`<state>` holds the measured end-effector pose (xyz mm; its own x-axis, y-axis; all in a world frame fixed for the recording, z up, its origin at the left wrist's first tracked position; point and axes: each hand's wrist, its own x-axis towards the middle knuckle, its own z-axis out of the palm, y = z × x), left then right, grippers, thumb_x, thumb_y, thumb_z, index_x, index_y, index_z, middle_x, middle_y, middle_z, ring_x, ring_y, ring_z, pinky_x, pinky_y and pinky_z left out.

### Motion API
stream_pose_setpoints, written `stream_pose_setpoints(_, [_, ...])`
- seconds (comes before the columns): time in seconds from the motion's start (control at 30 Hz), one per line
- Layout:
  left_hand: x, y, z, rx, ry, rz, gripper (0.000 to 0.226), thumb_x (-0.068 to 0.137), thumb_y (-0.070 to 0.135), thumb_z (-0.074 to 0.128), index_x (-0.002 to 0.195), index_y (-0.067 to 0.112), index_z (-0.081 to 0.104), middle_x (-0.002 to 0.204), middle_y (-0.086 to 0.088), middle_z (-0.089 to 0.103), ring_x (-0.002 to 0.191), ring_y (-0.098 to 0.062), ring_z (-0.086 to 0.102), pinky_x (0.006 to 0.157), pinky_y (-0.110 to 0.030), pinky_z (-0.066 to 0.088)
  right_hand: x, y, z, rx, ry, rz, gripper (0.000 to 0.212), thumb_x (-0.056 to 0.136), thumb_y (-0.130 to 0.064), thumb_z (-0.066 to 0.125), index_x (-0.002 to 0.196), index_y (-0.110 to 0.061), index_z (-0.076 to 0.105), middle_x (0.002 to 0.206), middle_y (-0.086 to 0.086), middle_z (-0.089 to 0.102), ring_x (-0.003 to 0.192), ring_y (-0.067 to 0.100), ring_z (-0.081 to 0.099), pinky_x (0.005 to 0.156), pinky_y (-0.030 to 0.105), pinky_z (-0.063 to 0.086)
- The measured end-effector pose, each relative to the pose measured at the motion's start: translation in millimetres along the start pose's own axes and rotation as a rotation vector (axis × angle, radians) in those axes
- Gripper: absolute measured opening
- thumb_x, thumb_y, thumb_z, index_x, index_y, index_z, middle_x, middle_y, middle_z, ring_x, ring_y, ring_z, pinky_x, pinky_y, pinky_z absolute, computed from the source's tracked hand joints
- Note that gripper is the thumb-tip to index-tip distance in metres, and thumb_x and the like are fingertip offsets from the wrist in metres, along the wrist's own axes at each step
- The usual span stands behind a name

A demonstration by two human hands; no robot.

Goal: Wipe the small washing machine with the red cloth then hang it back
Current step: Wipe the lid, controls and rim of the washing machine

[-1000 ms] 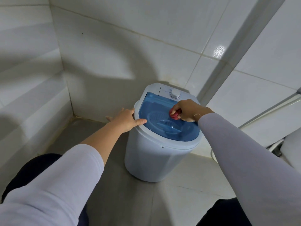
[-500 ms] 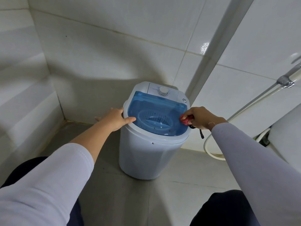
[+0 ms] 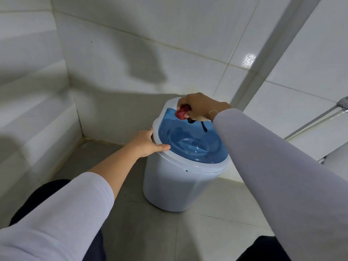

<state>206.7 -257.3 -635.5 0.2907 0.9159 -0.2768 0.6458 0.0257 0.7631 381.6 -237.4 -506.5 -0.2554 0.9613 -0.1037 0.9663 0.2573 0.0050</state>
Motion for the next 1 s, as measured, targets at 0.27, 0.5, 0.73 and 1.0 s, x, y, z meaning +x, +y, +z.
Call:
stream_pose_setpoints(0.27, [0.2,-1.9,3.7,0.097,0.068,0.007,0.104,0.054,0.077,0.064,0.139,0.023,0.037,0.143,-0.003,0.047,0.13,-0.028,0.043,0.104,-0.051,0.039,39.2,-59.2,30.2,-0.033,-0.115,-0.143,0.032,0.084,-0.004,0.054,0.11,-0.018,0.067,0.112,0.0,0.067,0.106,0.02,0.059,0.082,0.025,0.04])
stream_pose_setpoints(0.5, [1.6,-3.5,5.2,0.19,0.061,-0.035,0.106,0.062,0.078,0.059,0.148,0.027,0.023,0.155,-0.003,0.03,0.145,-0.031,0.02,0.108,-0.07,0.015,32.6,-47.1,40.1,-0.003,-0.15,-0.096,0.034,0.085,-0.008,0.055,0.113,-0.021,0.067,0.119,0.001,0.064,0.112,0.023,0.056,0.091,0.029,0.042])
stream_pose_setpoints(0.73, [-2.0,1.3,2.6,0.195,0.053,-0.037,0.1,0.067,0.072,0.061,0.148,0.027,0.022,0.156,-0.005,0.027,0.148,-0.028,0.007,0.108,-0.071,0.01,19.6,-29.8,38.6,-0.02,-0.172,-0.051,0.033,0.086,-0.008,0.054,0.112,-0.025,0.066,0.116,0.0,0.064,0.11,0.022,0.057,0.084,0.027,0.044])
stream_pose_setpoints(1.0, [3.3,-5.1,2.6,0.097,0.024,-0.018,0.115,0.051,0.081,0.064,0.146,0.03,0.025,0.155,-0.007,0.03,0.146,-0.03,0.015,0.111,-0.063,0.021,-6.1,-0.1,38.4,-0.014,-0.195,0.03,0.031,0.085,-0.008,0.058,0.109,-0.026,0.068,0.115,-0.001,0.063,0.107,0.022,0.057,0.088,0.029,0.045])
